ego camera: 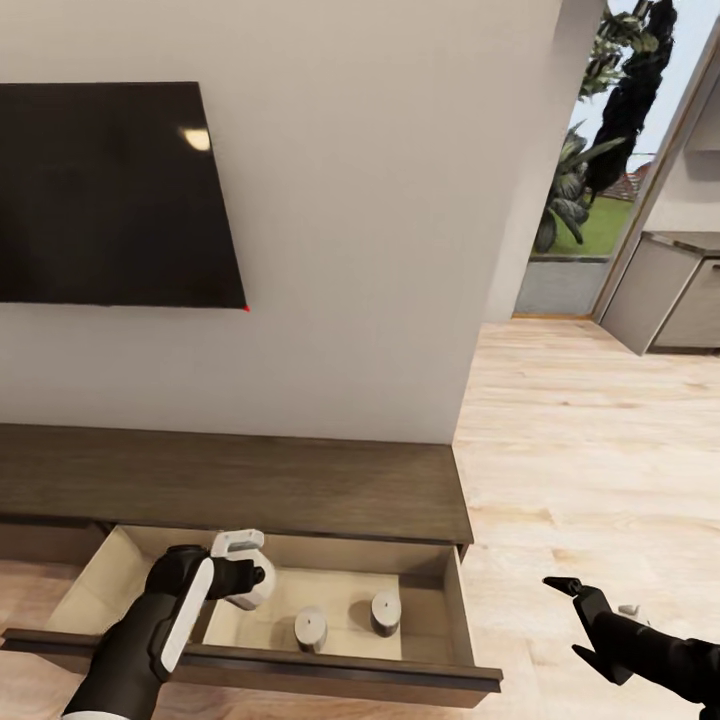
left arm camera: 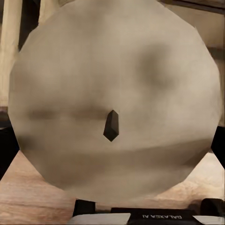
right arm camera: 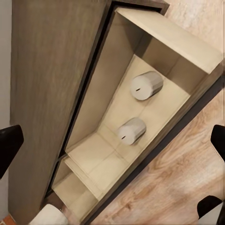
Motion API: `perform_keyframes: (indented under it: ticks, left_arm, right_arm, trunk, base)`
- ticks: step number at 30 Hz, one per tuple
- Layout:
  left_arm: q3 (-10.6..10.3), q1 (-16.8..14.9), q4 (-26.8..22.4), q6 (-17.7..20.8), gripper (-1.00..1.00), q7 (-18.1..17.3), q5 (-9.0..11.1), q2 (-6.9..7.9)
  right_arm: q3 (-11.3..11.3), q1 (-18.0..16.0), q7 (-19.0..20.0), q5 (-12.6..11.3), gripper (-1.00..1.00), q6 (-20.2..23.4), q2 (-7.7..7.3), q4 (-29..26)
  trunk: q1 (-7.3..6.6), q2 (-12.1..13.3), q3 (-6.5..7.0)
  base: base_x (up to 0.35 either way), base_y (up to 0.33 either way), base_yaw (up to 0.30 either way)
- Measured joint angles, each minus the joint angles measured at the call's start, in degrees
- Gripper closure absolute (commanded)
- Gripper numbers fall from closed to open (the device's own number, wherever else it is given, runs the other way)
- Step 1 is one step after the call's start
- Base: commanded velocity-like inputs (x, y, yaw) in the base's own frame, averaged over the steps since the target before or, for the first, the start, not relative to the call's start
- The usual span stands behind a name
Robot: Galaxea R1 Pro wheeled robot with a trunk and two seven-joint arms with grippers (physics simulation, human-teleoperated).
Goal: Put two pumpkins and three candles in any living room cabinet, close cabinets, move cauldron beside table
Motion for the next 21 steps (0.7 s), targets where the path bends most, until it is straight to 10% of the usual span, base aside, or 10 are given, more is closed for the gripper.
perform_keyframes:
  ticks: [8, 15, 21]
  left_arm:
    - [0.06, -0.11, 7.01, -7.69, 1.0, 3.59, -0.6, -1.48]
    - [0.03, -0.12, 8.1, -12.27, 1.0, 6.53, -0.4, -1.96]
    - [-0.03, -0.11, 9.15, -15.43, 1.0, 6.73, -0.44, -2.61]
  right_arm:
    - [2.74, 0.0, 0.0, 10.82, -1.0, -0.53, 0.37, -0.45]
    - [17.99, 0.0, 0.0, 19.76, -1.0, -6.72, -0.08, -0.76]
    - [23.25, 0.0, 0.0, 30.39, -1.0, -9.23, 0.35, -2.21]
  trunk:
    - [1.76, -3.21, -1.43]
    - [3.29, -6.02, -2.69]
    - [4.61, -8.42, -3.77]
  base:
    - [0.0, 0.0, 0.0]
    - [0.0, 0.0, 0.0]
    - [0.0, 0.0, 0.0]
